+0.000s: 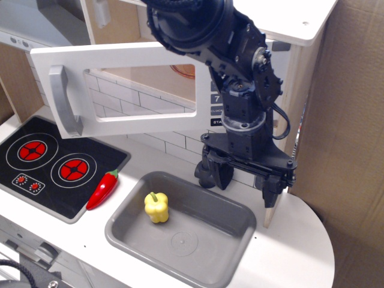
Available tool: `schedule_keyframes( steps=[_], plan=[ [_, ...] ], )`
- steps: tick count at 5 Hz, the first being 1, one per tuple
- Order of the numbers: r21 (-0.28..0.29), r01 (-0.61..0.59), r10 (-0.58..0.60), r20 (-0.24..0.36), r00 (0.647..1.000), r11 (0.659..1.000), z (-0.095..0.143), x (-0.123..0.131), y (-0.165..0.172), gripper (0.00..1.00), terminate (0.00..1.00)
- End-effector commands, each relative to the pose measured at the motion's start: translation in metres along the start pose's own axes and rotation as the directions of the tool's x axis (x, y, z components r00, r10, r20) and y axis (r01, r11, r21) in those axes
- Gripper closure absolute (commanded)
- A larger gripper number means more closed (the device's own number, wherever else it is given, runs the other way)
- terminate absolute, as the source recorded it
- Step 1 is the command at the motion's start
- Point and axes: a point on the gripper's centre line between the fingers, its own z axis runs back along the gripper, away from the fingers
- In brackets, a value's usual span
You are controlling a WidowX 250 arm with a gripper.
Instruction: Close microwave
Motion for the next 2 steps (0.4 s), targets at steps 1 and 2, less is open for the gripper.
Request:
schedule_keyframes(
  steps=[1,2],
  plan=[
    [0.000,0.000,0.000,0.000,1.000,1.000,0.000,0.000,0.000,0.00,0.00],
    [0.065,-0.100,0.100,0.008,0.995,0.993,0.010,-0.005,0.022,0.00,0.00]
  ],
)
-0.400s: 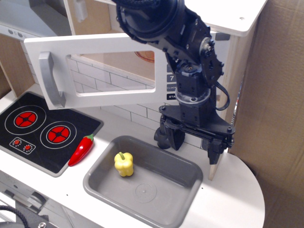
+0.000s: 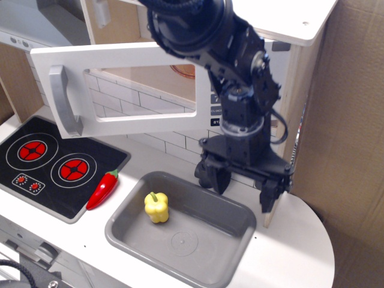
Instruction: Close microwave
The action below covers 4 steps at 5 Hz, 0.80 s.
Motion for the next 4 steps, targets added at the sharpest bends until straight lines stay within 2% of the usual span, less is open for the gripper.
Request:
schedule_keyframes(
  steps=[1,3,4],
  plan=[
    [0.097,-0.166,0.165,0.018,0.986,0.981,0.032,0.001,0.033,0.00,0.00],
    [0.189,-0.271,0.246,0.148,0.958,0.944,0.066,0.007,0.068,0.00,0.00],
    [0.236,-0.290,0.246,0.201,0.948,0.927,0.071,0.015,0.080,0.00,0.00]
  ],
)
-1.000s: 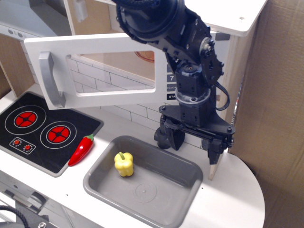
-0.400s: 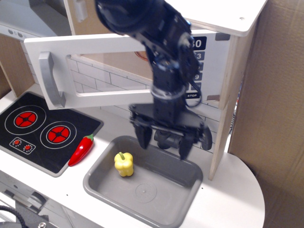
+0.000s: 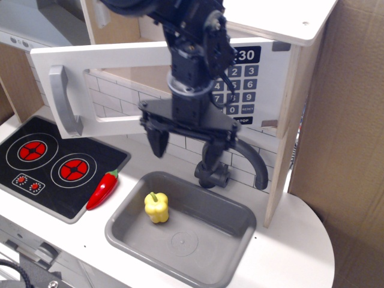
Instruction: Close microwave
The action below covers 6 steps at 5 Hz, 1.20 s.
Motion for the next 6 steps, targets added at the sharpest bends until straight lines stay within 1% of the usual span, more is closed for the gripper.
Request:
schedule_keyframes(
  steps=[1,2,4,6],
  plan=[
    [0.090,-0.068,0.055,0.133,0.990,0.994,0.014,0.029,0.016,0.00,0.00],
    [0.126,-0.091,0.069,0.163,0.984,0.988,0.015,0.040,0.021,0.00,0.00],
    [0.146,-0.086,0.048,0.245,0.968,0.986,0.015,0.057,0.021,0.00,0.00],
    [0.168,-0.051,0.000,0.295,0.955,0.984,0.014,0.081,0.023,0.00,0.00]
  ],
)
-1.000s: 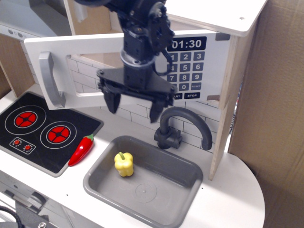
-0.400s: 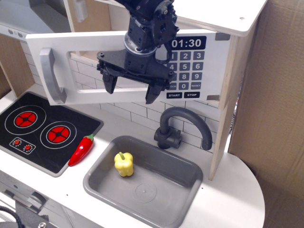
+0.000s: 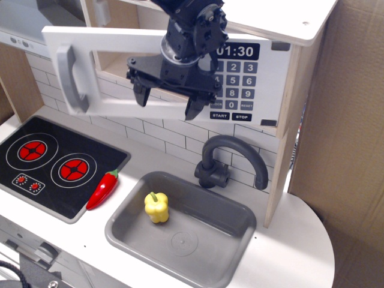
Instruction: Close microwave
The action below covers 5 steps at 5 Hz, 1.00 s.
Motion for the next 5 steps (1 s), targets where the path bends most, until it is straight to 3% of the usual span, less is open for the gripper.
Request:
schedule_keyframes(
  steps=[1,3,4,5],
  plan=[
    [0.006,0.018,-0.018,0.078,0.997,1.000,0.009,0.030,0.000,0.00,0.00],
    [0.009,0.022,-0.023,0.080,0.997,1.000,0.006,0.039,-0.002,0.00,0.00],
    [0.000,-0.002,0.002,0.110,0.994,1.000,0.004,0.045,-0.003,0.00,0.00],
    [0.002,-0.038,0.037,0.185,0.982,0.999,0.000,0.048,-0.004,0.00,0.00]
  ],
)
